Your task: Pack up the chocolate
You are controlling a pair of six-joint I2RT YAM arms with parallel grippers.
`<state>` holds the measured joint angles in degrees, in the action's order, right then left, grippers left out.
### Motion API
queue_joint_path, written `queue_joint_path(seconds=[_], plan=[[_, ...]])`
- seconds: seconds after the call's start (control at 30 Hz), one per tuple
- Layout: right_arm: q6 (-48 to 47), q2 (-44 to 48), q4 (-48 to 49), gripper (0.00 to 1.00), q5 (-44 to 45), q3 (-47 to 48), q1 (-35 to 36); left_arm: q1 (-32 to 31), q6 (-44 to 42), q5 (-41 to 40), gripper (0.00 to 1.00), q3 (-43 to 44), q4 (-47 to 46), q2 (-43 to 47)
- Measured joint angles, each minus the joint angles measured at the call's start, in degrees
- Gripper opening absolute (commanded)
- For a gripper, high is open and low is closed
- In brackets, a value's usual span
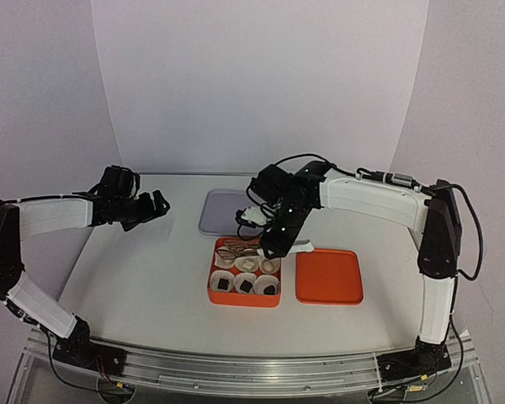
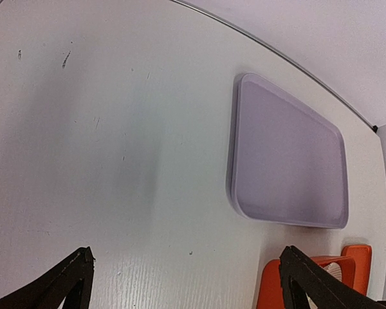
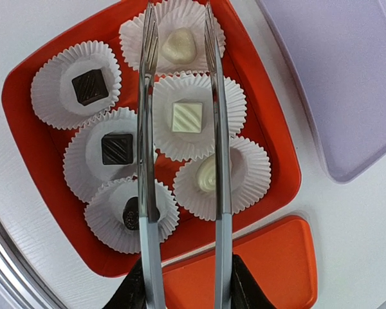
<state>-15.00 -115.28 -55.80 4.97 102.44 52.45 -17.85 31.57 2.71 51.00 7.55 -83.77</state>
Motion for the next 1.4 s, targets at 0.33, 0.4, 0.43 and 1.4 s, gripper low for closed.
queue_joint_path(seconds=[0.33,0.4,0.43,1.4], plan=[[-0.02,8.85,0.02,0.32,-2.55,-2.99,0.00,0.00,0.46,0.28,1.00,0.00,0.00,0.00],[0.06,11.76,-0.03,0.31,-2.56,-4.89,0.00,0.00,0.59,0.29,1.00,0.00,0.02,0.00],[0.21,13.12,-0.21,0.31,-2.14,-5.63,0.00,0.00,0.80,0.31,1.00,0.00,0.00,0.00],[37.51,-12.03,12.81,0.35,22.49,5.45,-32.27,0.00,4.57,-0.55,1.00,0.00,0.12,-0.83]])
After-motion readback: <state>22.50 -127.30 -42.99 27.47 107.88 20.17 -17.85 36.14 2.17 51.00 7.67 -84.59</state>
